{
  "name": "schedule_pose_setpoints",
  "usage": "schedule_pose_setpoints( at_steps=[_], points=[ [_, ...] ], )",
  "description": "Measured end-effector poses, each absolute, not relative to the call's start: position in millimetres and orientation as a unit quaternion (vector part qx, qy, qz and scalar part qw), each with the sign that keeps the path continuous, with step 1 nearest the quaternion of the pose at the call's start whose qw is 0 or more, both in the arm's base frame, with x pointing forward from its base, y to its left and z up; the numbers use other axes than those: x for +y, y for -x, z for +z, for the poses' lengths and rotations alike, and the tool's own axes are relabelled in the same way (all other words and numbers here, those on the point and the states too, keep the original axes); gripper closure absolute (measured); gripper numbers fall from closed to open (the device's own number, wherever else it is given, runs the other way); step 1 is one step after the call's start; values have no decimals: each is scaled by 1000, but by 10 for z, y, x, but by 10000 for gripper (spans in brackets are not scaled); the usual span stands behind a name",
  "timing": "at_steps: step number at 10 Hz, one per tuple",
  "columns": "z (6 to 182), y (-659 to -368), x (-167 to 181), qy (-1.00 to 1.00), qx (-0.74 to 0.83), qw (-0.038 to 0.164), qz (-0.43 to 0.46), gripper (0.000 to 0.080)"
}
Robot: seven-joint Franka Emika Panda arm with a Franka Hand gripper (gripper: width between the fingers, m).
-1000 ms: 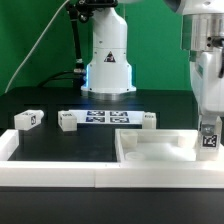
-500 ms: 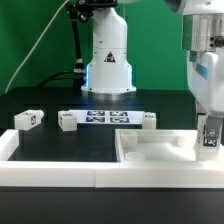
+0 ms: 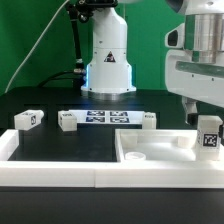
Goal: Assemble one leg
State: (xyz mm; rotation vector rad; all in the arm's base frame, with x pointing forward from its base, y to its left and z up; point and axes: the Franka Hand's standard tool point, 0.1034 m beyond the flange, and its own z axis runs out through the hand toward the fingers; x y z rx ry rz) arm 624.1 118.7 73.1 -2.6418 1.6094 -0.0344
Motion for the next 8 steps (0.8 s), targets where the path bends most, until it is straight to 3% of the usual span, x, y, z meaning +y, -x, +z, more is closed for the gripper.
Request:
schedule_pose_setpoints(
  at_steps=[8],
  points=[
    [722,-6239,1209,983,179,16,-21,150]
  ],
)
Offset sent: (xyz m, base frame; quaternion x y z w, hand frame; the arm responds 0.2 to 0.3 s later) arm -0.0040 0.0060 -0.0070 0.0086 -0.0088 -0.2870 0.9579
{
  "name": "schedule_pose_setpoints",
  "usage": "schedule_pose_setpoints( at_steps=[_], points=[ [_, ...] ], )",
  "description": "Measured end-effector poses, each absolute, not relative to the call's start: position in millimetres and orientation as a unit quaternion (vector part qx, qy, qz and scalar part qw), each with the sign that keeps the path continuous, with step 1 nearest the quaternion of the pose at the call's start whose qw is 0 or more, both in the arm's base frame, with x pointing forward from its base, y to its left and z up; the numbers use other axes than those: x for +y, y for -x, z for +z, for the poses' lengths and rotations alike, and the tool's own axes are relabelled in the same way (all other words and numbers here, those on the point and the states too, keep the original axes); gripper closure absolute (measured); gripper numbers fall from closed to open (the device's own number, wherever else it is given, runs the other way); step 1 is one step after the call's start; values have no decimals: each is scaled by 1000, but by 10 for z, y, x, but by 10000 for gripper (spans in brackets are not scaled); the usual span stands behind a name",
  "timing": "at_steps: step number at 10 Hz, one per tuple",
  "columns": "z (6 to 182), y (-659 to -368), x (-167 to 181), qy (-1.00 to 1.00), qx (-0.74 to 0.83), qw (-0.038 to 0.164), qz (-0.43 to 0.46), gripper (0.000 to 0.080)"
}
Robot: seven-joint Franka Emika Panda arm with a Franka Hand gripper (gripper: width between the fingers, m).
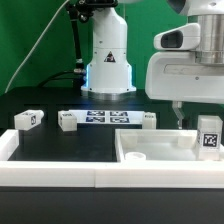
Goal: Assemble one leg
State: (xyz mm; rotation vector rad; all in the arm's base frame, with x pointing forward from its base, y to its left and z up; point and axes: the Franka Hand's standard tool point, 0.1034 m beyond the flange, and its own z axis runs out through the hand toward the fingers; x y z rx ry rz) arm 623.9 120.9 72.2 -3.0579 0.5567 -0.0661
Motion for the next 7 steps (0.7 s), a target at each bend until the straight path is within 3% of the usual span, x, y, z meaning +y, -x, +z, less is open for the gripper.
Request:
schedule_pose_setpoints(
  at_steps=[4,6,7],
  points=[
    [722,-6248,1148,997,74,6,-24,150],
    [722,-6249,1143,996,81,6,-24,420],
    [722,-6250,1143,996,83,6,-24,420]
  ],
)
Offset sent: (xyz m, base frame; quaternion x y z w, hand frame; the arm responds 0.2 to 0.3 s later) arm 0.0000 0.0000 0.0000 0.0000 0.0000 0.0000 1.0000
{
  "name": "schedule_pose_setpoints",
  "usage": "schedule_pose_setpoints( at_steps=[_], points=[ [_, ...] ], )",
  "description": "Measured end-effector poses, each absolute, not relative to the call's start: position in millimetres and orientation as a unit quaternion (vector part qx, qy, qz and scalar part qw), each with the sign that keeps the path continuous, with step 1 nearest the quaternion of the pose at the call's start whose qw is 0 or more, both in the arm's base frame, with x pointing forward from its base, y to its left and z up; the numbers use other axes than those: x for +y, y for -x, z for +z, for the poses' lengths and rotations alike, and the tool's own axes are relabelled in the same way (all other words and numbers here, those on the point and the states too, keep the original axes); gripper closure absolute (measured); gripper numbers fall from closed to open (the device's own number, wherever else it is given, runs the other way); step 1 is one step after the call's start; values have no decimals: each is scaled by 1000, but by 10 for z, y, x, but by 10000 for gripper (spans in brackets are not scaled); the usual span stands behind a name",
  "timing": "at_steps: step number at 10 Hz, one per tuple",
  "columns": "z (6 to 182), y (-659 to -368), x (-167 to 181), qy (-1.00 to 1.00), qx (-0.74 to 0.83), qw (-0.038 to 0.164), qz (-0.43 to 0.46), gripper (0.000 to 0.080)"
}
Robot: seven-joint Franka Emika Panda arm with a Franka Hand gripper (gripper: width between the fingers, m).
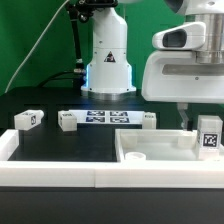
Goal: Assemble one leg
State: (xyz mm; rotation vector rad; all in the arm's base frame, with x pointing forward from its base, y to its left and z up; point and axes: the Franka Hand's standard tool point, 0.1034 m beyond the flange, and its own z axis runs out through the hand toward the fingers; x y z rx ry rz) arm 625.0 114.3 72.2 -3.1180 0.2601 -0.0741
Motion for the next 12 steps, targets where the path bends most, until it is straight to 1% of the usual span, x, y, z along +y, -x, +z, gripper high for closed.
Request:
schedule_pose_setpoints(
  at_steps=[1,4,6,8,12],
  points=[
    [721,-6249,1144,994,111,7,-23,509],
    [721,-6248,1141,972,232,11,-22,509],
    [712,-6246,1131,937,349,19,-21,509],
    [712,-6244,1125,901,434,23,-19,508],
    [713,-6242,1138,784,619,30,-13,508]
  ],
)
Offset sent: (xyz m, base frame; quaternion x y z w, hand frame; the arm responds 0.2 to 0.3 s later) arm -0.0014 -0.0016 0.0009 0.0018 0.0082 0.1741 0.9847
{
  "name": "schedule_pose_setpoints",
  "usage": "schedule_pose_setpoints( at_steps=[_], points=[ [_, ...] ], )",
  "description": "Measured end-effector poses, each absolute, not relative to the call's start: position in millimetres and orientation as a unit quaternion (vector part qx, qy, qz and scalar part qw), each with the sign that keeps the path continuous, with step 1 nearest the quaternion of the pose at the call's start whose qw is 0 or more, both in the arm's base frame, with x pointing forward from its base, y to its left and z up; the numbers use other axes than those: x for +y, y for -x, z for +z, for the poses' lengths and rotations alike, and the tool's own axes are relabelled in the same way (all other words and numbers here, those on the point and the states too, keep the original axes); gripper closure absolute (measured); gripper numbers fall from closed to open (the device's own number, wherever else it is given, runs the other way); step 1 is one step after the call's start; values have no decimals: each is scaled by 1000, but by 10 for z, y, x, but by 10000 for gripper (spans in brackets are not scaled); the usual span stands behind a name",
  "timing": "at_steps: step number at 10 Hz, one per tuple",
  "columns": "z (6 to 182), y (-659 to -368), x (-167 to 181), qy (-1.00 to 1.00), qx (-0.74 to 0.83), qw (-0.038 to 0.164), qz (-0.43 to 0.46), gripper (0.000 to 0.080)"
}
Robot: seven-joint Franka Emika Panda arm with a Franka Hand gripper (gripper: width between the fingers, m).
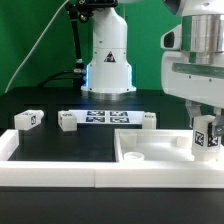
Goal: Assemble one leg
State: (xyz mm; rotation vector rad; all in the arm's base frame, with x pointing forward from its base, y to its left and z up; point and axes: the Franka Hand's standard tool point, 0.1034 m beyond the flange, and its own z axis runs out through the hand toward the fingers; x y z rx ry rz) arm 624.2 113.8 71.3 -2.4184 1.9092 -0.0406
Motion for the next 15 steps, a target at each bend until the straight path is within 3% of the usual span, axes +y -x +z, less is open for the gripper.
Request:
schedule_pose_setpoints(
  at_steps=[8,10,11,15],
  points=[
    [710,-6230,1194,578,815,40,2,508],
    [709,-6228,1206,596,802,40,2,262],
    [709,-6228,1205,600,799,40,2,185],
    [708,-6228,1209,620,783,41,0,152]
  ],
)
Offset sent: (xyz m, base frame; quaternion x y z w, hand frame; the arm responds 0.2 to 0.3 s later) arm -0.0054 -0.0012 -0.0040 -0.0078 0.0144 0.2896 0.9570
